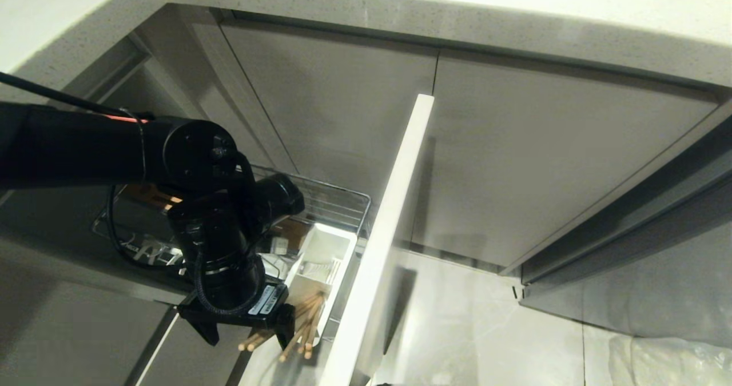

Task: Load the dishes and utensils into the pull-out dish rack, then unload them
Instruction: Take the chopsticks out of the cupboard

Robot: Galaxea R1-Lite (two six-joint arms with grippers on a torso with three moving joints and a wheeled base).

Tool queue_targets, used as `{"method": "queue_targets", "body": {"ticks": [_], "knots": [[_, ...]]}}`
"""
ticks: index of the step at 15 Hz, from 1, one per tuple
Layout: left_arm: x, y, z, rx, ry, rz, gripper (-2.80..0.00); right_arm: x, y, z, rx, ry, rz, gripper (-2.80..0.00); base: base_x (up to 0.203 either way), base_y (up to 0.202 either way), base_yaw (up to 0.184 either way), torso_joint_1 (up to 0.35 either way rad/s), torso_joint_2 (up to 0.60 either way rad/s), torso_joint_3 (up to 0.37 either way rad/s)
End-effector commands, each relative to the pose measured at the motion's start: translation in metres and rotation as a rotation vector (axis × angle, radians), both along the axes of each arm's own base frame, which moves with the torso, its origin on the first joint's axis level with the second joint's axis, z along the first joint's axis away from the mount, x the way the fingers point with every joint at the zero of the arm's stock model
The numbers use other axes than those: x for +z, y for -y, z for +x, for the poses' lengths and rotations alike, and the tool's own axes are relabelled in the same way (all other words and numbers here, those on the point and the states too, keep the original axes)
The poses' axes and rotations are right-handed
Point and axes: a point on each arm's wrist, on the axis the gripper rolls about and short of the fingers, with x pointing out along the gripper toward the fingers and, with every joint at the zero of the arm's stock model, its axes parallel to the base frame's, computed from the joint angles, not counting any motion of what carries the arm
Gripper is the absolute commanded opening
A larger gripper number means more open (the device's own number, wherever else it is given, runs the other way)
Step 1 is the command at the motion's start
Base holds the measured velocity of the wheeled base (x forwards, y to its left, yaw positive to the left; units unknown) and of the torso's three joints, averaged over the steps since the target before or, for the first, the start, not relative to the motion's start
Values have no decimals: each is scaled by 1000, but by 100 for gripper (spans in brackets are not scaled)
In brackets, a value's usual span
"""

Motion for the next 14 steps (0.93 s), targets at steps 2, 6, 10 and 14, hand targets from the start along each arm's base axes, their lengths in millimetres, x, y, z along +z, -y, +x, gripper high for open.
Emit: {"method": "queue_targets", "body": {"ticks": [2, 6, 10, 14], "knots": [[1, 0, 0, 3, -4, 1, 0, 0, 0, 0, 0, -1, 0, -280, 0, 0, 0, 0, 0, 0], [2, 0, 0, 3, 3, -1, -280, 0, 0, 0, 0, -1, 0, -280, 0, 0, 0, 0, 0, 0], [4, 1, -1, 12, 7, -4, -280, 0, 0, 0, 0, -1, 0, -280, 0, 0, 0, 0, 0, 0], [3, 3, -2, 3, 4, -2, -280, 0, 0, 0, 0, -1, 0, -280, 0, 0, 0, 0, 0, 0]]}}
